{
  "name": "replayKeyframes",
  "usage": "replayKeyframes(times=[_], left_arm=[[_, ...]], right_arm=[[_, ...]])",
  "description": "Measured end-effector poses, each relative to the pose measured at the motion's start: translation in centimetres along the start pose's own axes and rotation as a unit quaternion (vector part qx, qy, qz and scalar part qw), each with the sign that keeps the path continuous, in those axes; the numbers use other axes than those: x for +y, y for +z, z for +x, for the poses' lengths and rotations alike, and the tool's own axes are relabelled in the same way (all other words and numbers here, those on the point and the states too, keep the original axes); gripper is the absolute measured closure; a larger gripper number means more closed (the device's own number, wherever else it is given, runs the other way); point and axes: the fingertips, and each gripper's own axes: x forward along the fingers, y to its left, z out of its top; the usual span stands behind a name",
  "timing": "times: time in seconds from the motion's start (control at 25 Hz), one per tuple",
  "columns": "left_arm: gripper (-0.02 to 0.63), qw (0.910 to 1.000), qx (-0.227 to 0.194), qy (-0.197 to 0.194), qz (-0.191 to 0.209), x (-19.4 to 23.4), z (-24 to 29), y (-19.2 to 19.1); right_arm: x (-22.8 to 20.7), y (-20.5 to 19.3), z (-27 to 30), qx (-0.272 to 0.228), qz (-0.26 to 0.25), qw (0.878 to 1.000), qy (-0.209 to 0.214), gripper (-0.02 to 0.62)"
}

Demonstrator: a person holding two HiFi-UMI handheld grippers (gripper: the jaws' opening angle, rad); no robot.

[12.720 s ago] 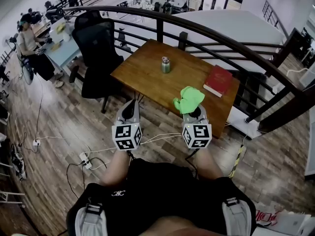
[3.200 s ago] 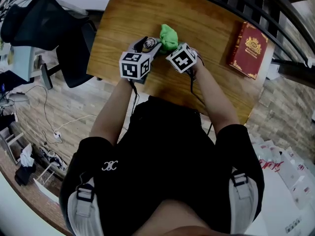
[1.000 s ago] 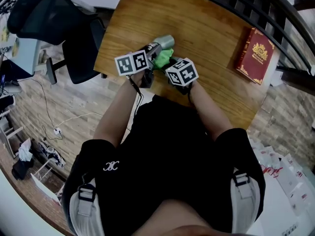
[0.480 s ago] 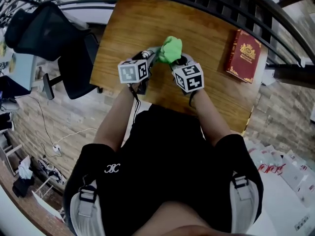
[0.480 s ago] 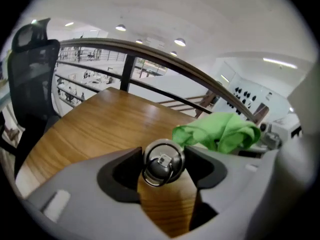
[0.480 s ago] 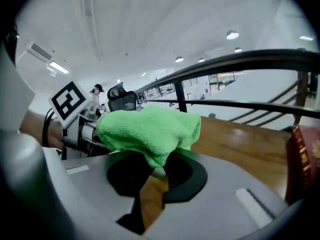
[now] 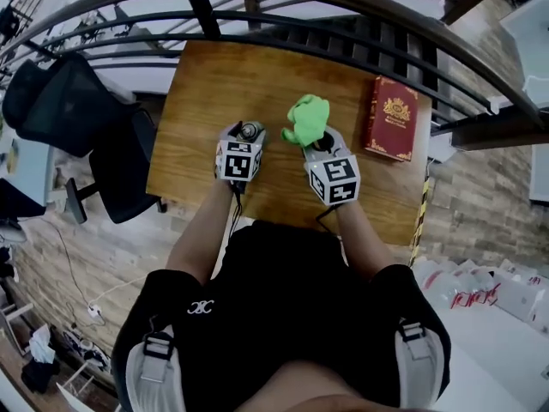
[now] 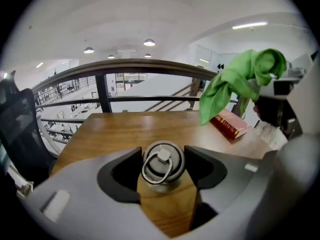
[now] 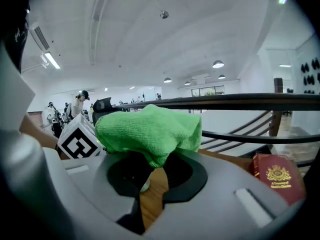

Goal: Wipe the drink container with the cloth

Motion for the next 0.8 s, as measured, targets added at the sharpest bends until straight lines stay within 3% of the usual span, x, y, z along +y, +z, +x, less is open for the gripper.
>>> replayKeyframes(times=[0.16,0.32,0.52,0.64,0.8], left_arm=[[0.29,0.9995,-0.016,0.011,0.025,-1.2,-0.2,1.4],[0.29,0.9968,-0.058,0.03,0.047,-1.3,-1.6,3.8],[0.292,0.9898,-0.135,0.039,0.024,-1.0,-6.5,8.1],[0.336,0.9799,-0.194,0.047,0.004,-0.2,-10.5,10.7],[0.452,0.9666,-0.241,0.087,-0.008,1.5,-16.1,12.7]], right_arm=[[-0.7,1.1,-2.0,-0.013,-0.001,1.0,-0.019,0.541],[-1.0,2.5,-3.4,-0.04,0.014,0.999,-0.023,0.541],[-1.2,5.1,-4.9,-0.09,0.043,0.994,-0.042,0.541],[-1.2,7.1,-5.4,-0.121,0.037,0.99,-0.054,0.541],[-0.3,9.8,-5.4,-0.151,0.021,0.987,-0.056,0.541]])
